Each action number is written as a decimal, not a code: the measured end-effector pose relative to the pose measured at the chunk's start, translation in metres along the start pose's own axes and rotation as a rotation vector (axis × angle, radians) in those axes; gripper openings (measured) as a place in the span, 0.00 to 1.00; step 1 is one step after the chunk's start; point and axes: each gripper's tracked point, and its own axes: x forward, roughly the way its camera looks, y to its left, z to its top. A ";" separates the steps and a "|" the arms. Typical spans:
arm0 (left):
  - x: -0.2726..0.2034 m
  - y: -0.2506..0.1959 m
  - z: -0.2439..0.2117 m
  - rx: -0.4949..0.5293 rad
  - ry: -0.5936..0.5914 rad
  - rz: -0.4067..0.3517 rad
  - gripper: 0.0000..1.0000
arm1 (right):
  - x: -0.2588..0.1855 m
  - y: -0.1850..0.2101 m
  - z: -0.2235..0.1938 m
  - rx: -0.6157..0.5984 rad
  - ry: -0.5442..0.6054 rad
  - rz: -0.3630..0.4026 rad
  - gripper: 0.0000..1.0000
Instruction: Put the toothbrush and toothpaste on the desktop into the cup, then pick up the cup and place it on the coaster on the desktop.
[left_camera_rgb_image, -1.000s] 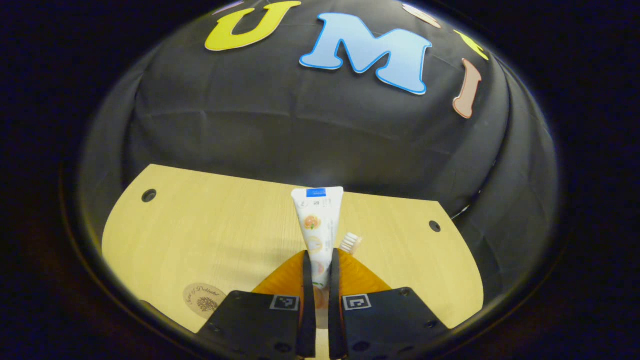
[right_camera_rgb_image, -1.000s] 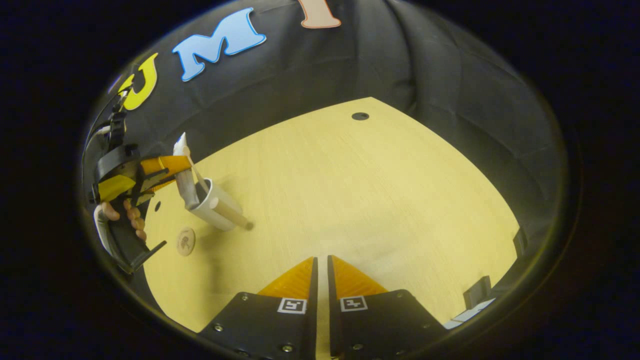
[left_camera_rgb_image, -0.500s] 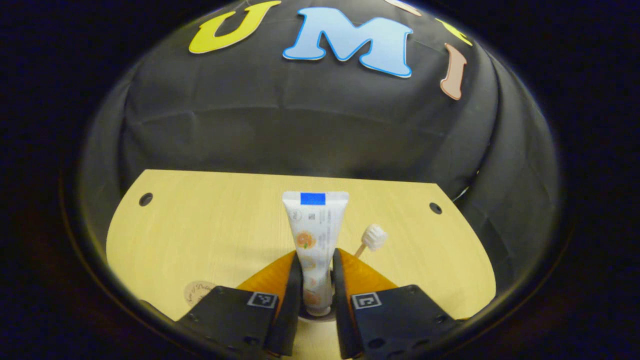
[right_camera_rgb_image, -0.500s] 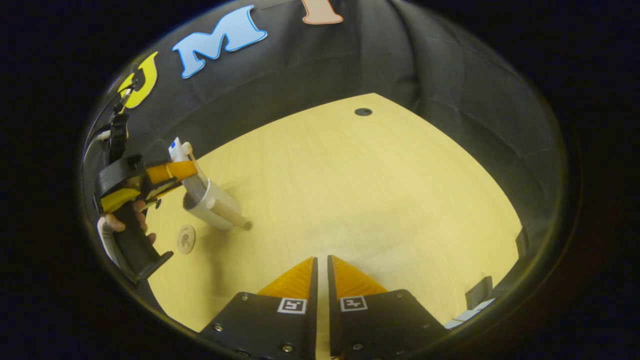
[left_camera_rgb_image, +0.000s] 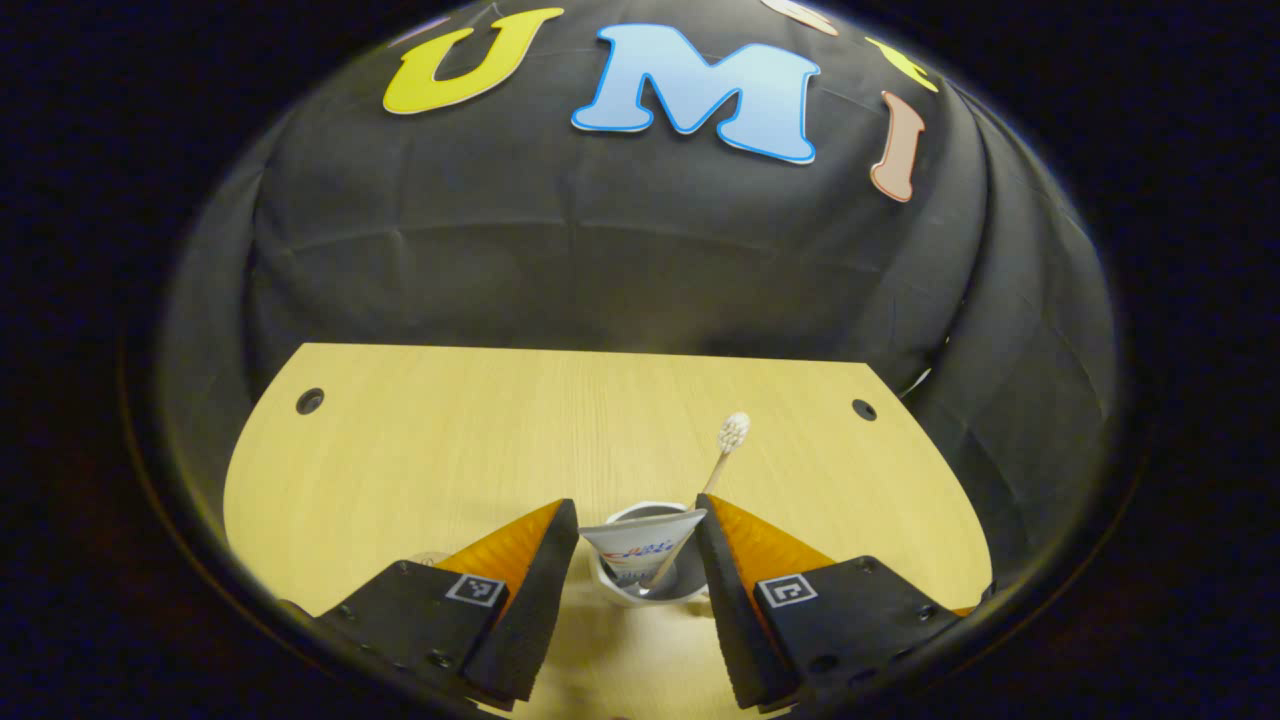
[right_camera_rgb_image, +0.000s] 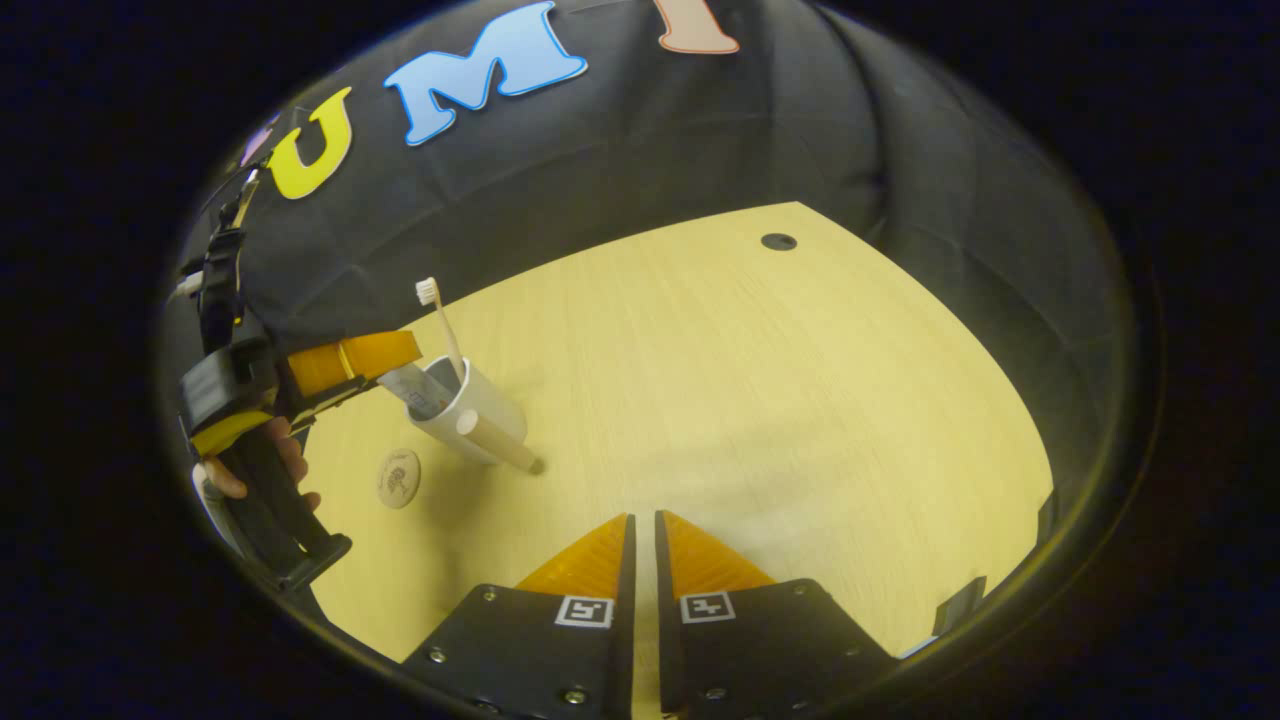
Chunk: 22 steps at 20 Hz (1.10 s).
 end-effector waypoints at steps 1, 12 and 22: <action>-0.005 0.002 0.000 0.002 0.000 -0.001 0.77 | 0.001 0.003 0.004 -0.017 -0.002 0.009 0.10; -0.066 0.031 -0.034 0.002 0.048 0.008 0.77 | 0.032 0.070 0.045 -0.201 0.017 0.170 0.10; -0.103 0.075 -0.048 -0.042 0.066 0.079 0.76 | 0.052 0.112 0.056 -0.341 0.064 0.224 0.38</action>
